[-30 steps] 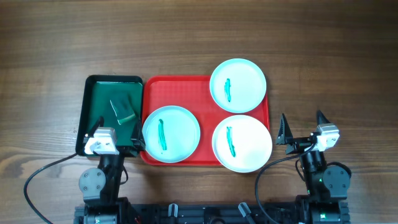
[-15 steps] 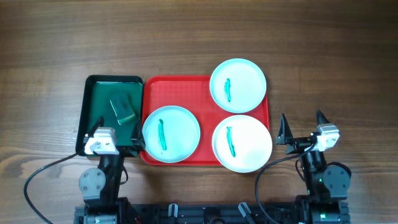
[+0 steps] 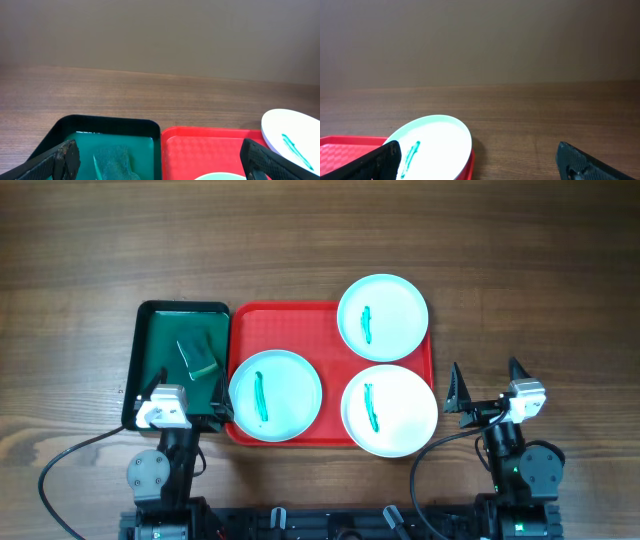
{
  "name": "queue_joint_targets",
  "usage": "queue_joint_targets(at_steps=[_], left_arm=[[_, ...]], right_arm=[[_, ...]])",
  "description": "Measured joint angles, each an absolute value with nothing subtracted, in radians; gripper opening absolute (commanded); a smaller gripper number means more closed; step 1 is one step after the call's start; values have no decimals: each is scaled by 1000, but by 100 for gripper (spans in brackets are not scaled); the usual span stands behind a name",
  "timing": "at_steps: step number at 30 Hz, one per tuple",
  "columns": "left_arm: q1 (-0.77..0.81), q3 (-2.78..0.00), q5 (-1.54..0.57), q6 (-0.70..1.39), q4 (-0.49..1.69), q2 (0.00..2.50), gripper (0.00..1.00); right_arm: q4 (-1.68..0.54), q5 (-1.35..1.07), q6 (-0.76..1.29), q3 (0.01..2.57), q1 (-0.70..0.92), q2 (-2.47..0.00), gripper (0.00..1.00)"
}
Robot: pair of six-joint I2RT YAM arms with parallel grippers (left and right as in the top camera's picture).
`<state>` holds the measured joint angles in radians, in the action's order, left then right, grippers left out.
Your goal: Clean dirty plates on tray and stack at the side
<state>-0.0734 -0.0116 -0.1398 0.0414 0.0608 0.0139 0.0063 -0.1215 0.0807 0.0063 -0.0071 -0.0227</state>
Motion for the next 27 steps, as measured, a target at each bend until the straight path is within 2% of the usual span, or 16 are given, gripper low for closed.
queue_joint_targets(at_steps=[21, 27], left_arm=[[-73, -14, -140, 54, 39, 14, 100], [-73, -92, -139, 95, 146, 14, 100]], right_arm=[[17, -194, 81, 6, -7, -23, 100], [23, -225, 81, 6, -7, -23, 100]])
